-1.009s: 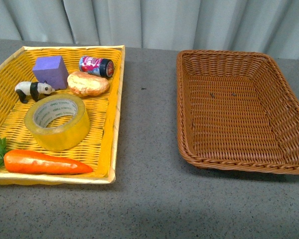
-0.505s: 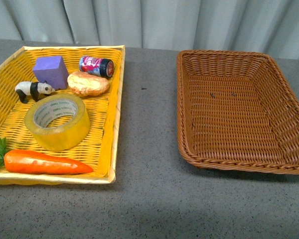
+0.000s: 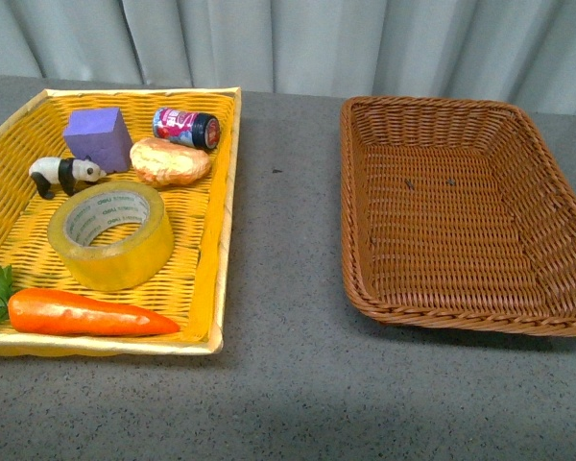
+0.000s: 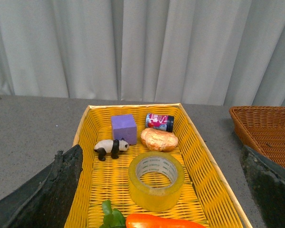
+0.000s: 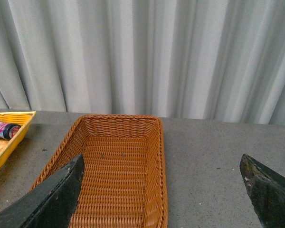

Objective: Move tape to another basket

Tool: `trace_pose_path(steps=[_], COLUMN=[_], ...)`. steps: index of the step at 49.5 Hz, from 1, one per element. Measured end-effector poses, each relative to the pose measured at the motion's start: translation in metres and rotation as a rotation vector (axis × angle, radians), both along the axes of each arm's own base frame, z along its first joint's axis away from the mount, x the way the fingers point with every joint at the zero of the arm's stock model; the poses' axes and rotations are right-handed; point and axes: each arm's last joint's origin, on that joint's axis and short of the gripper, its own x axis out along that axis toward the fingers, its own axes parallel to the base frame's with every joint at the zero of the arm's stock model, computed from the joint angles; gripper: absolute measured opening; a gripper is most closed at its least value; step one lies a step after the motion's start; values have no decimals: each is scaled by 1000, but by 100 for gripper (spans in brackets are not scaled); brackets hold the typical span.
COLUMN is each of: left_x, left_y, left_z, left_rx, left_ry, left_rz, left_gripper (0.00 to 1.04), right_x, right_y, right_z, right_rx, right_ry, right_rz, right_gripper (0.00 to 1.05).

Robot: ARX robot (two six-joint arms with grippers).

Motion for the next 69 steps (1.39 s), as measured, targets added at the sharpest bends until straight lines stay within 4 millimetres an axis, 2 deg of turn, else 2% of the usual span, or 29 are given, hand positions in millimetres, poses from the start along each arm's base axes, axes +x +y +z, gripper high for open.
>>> trace_pose_path(steps=[69], left_x=[0], left_y=[0], left_z=[0], left_rx=[0], left_ry=[0], left_rz=[0], left_gripper=[98], right_x=[0], right_y=[0], right_z=[0], right_rx=[0], right_ry=[0], right_rz=[0], right_gripper=[96])
